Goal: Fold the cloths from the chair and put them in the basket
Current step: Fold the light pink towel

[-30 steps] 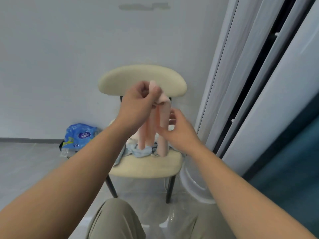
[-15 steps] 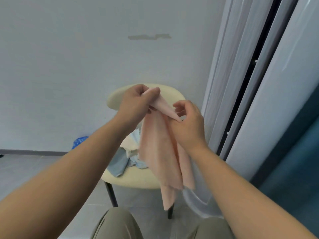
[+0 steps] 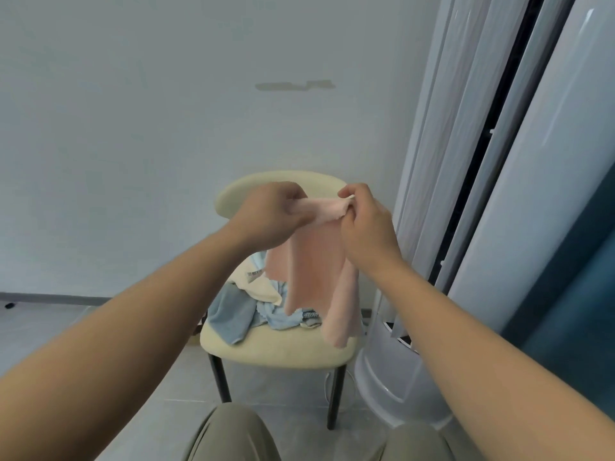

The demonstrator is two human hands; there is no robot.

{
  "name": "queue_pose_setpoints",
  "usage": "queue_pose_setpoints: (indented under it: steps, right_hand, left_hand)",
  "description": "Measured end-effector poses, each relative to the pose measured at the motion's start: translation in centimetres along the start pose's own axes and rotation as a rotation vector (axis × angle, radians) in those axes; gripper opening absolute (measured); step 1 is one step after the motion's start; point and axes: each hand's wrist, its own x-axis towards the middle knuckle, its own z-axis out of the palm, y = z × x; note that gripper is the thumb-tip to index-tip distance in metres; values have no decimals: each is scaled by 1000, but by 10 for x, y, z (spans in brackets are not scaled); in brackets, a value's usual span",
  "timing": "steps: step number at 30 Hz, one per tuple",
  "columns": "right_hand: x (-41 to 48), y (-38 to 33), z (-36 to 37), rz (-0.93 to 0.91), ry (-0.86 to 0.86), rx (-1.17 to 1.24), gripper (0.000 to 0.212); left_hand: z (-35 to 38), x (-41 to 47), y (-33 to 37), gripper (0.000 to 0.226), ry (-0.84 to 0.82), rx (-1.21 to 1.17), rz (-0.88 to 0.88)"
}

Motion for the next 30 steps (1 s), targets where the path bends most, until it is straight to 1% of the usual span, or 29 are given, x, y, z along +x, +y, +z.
queue_pose_setpoints:
  steps: [1,3,5,6,8,9,10,11,14,17,18,20,22,23,24,26,27,30]
  right_hand:
    - [-1,2,2,-5,-43,-39,29]
    - [-6,5,5,-32,-114,-119,36]
    - [-9,7,7,-37,-149,-167,45]
    - [-9,7,7,-31,-154,-184,47]
    - [-8,7,5,-2,-145,-202,45]
    - [-6,8,4,22,-133,-192,44]
    - [-5,8,2,38,-120,-169,41]
    - [-3,8,0,40,-109,-142,38]
    - [2,6,-3,25,-121,-76,27]
    - [5,5,-3,27,-134,-99,11]
    - [6,6,-3,25,-129,-128,9]
    - [8,7,-3,18,-115,-182,19]
    - [10,8,-3,8,-76,-172,33]
    - [11,8,-3,12,-59,-151,41]
    - [13,9,-3,23,-50,-127,44]
    - [15,10,-3,56,-32,-61,44]
    - [16,10,-3,73,-12,-24,44]
    - [21,9,-4,94,87,53,44]
  left_hand:
    - [1,1,2,13,13,12,-1]
    - [3,5,5,20,36,3,-7]
    - [5,7,7,24,31,-14,-17]
    - [6,7,7,22,12,-23,-22]
    - [6,7,2,11,-61,-25,-20]
    - [5,7,-1,12,-94,17,1]
    - [6,7,-6,19,-118,70,24]
    - [7,7,-9,21,-116,97,41]
    - [9,7,-15,5,-48,64,55]
    - [13,9,-23,30,-50,-43,2]
    - [13,10,-27,37,-61,-99,-40]
    - [15,11,-34,52,-85,-210,-104]
    - [18,11,-38,63,-104,-279,-119]
    - [19,10,-40,63,-103,-302,-115]
    - [19,10,-41,59,-101,-325,-110]
    - [19,9,-42,45,-127,-363,-81]
    - [19,8,-44,36,-160,-345,-57]
    - [24,6,-49,16,-221,-135,0]
